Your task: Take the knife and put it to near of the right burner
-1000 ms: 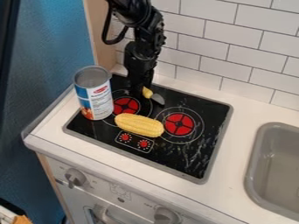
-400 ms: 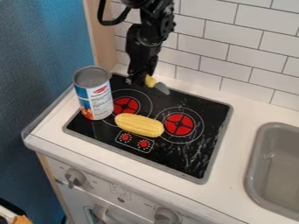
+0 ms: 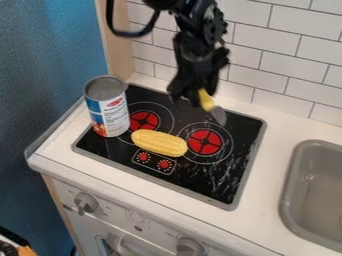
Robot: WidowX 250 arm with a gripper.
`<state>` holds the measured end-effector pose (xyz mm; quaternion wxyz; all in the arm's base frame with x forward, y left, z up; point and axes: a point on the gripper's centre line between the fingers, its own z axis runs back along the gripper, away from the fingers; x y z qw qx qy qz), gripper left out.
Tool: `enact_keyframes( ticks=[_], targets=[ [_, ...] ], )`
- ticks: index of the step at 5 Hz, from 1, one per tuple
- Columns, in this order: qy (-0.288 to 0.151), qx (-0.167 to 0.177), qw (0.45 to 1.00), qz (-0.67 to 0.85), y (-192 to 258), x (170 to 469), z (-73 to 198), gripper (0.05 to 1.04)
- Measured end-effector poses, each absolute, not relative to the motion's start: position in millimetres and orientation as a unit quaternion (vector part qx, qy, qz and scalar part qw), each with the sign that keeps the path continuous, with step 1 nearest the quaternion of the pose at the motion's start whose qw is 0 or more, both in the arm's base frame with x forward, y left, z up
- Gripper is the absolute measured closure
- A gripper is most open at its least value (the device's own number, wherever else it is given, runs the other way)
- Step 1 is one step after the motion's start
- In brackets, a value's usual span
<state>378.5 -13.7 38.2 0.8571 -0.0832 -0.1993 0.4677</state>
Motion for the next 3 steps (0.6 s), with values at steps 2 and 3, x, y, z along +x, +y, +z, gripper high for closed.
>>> enact_keyframes(
  ticks=[2, 3],
  targets=[
    [-0.174, -0.1, 0.904, 0.376, -53, 342, 8, 0.671],
    [-0.173, -0.113, 0.913, 0.351, -58, 336, 3, 0.671]
  ],
)
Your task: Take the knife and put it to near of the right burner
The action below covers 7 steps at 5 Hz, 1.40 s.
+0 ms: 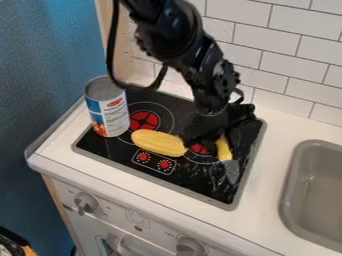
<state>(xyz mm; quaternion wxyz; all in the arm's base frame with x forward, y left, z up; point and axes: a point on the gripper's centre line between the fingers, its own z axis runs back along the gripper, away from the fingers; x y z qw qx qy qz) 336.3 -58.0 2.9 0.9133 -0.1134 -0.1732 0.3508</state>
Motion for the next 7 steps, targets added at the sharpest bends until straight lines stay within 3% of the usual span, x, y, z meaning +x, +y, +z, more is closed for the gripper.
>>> enact_keyframes(
  ticks=[2, 3, 4, 5, 7],
  targets=[
    [-0.146, -0.087, 0.923, 0.346, -59, 329, -29, 0.671],
    [-0.146, -0.067, 0.921, 0.355, -54, 332, -39, 0.598],
    [-0.156, -0.052, 0.921, 0.353, -55, 335, -39, 0.298],
    [-0.152, -0.044, 0.919, 0.361, -53, 334, -39, 0.091],
    [-0.161, -0.054, 0.916, 0.363, -53, 334, -24, 0.084]
  ],
)
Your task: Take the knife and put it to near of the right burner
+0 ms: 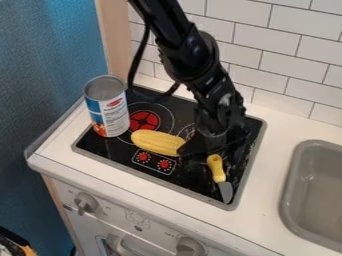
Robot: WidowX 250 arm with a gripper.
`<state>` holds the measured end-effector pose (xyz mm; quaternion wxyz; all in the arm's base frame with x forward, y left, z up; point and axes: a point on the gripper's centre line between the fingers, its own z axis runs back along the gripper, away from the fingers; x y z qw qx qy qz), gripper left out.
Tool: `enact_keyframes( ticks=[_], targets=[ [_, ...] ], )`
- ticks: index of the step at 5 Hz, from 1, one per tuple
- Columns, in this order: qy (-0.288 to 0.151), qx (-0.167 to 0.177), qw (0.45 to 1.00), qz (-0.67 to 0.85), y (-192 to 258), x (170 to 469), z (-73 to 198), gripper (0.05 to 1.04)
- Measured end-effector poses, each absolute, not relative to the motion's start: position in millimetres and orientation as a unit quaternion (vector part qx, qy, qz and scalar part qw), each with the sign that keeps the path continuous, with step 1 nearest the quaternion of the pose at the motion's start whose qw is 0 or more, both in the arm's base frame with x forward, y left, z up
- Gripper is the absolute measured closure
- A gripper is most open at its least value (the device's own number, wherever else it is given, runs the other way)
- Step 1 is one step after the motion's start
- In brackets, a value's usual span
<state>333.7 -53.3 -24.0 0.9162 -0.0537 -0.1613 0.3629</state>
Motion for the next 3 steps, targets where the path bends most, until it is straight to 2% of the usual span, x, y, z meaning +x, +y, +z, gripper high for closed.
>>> enact_keyframes(
  ticks=[2, 3],
  targets=[
    [-0.206, -0.092, 0.896, 0.382, -54, 340, 34, 0.084],
    [-0.209, -0.079, 0.884, 0.41, -44, 338, 47, 0.084]
  ],
)
